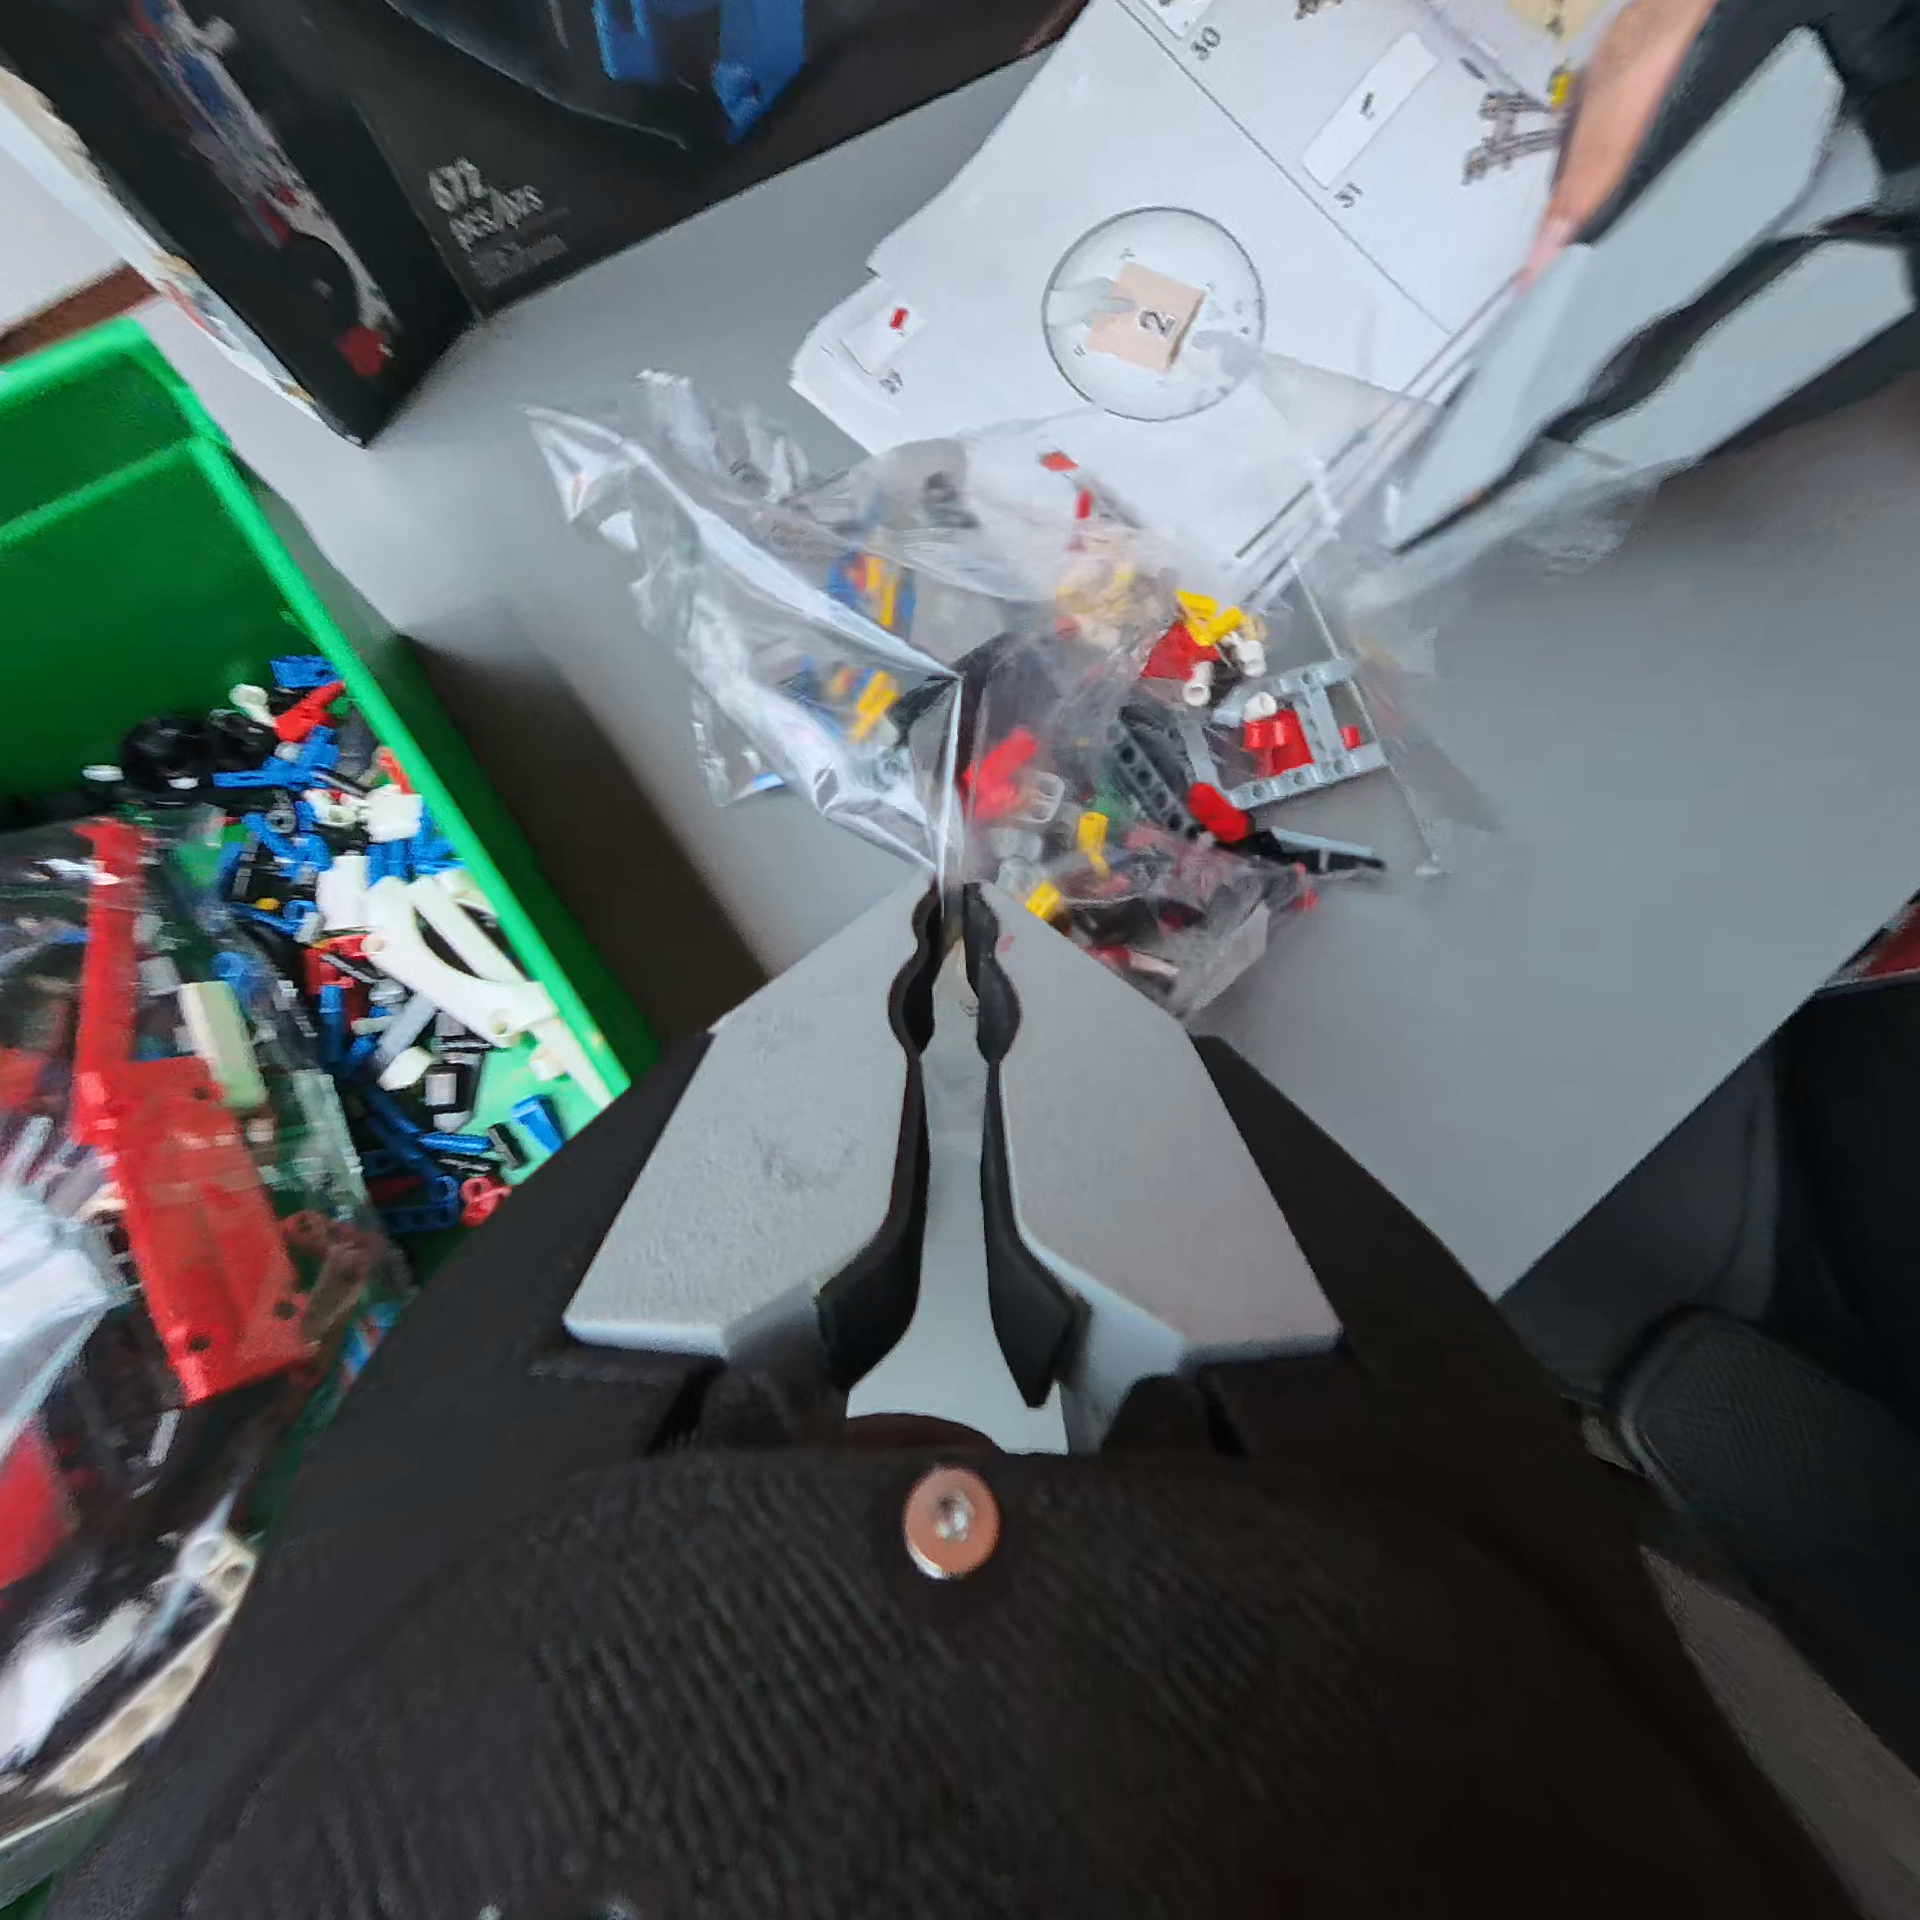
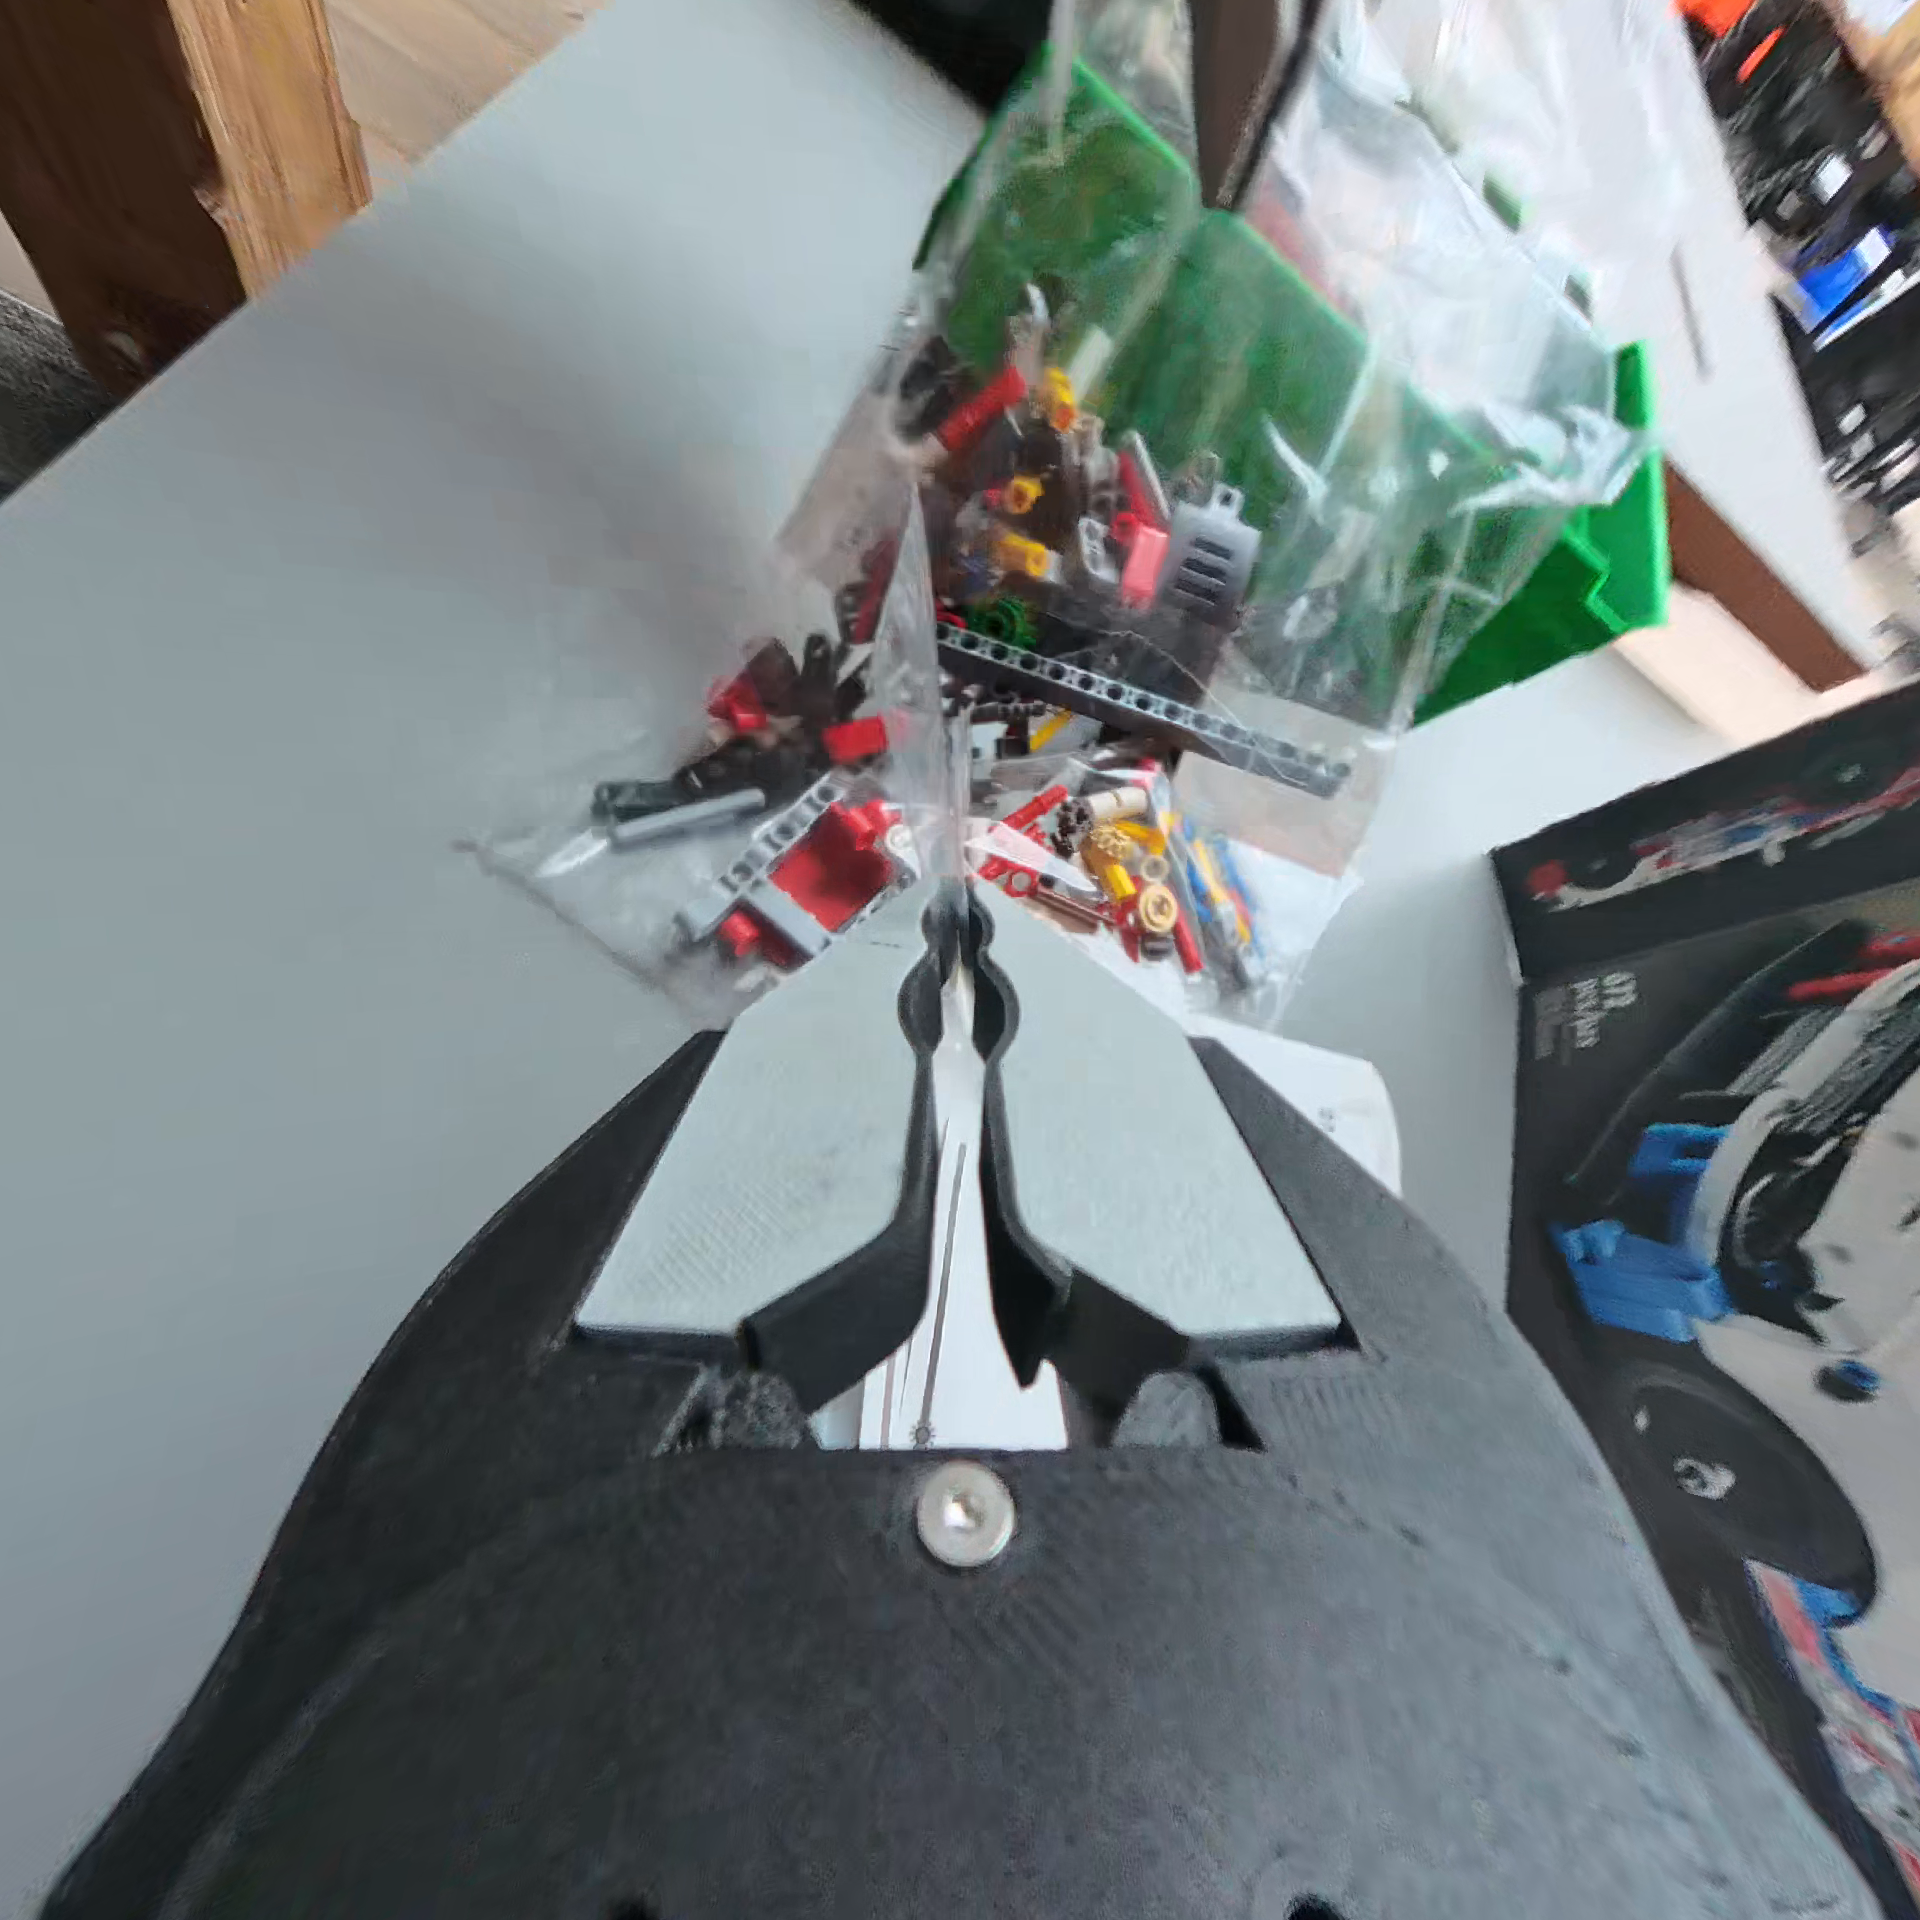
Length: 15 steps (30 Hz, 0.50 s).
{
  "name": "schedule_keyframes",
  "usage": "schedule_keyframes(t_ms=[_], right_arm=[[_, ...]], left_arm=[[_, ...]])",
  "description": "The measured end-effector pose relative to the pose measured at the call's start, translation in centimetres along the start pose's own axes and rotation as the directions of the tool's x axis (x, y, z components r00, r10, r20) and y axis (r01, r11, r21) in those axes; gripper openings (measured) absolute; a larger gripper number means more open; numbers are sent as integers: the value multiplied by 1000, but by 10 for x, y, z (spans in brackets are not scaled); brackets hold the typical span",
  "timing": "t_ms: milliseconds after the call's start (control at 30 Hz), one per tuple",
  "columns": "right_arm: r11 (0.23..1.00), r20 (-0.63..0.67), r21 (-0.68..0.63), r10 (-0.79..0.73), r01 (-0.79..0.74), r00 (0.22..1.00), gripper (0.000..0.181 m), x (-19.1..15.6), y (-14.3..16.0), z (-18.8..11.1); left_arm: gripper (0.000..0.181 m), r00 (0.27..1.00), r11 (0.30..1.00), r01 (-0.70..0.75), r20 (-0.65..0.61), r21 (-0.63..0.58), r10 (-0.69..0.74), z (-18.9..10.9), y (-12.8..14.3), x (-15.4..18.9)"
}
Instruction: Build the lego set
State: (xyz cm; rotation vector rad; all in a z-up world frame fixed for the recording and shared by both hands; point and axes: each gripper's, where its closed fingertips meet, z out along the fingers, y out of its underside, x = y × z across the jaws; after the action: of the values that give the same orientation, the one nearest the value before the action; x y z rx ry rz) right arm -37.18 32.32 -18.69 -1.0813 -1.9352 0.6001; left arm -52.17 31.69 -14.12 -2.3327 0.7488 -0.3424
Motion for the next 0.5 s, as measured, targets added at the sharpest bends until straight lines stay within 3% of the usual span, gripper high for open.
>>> schedule_keyframes(t_ms=[133, 267, 433, 500], right_arm=[[975, -104, -73, -218, 212, 970, 0, -10, -1, 2], [890, -177, -177, -448, 419, 876, 0, -21, -2, 8], [780, -118, -287, -605, 556, 787, 0, -43, 14, 24], [771, -90, -323, -602, 548, 793, 0, -49, 25, 30]], left_arm=[[0, 998, 1000, -10, 55, 5, 10, -5, -9, -15], [0, 992, 999, -41, 122, 22, 38, -5, -20, -27], [0, 979, 991, -108, 182, 83, 91, -6, -34, -32], [0, 980, 990, -107, 178, 94, 89, -7, -33, -31]])
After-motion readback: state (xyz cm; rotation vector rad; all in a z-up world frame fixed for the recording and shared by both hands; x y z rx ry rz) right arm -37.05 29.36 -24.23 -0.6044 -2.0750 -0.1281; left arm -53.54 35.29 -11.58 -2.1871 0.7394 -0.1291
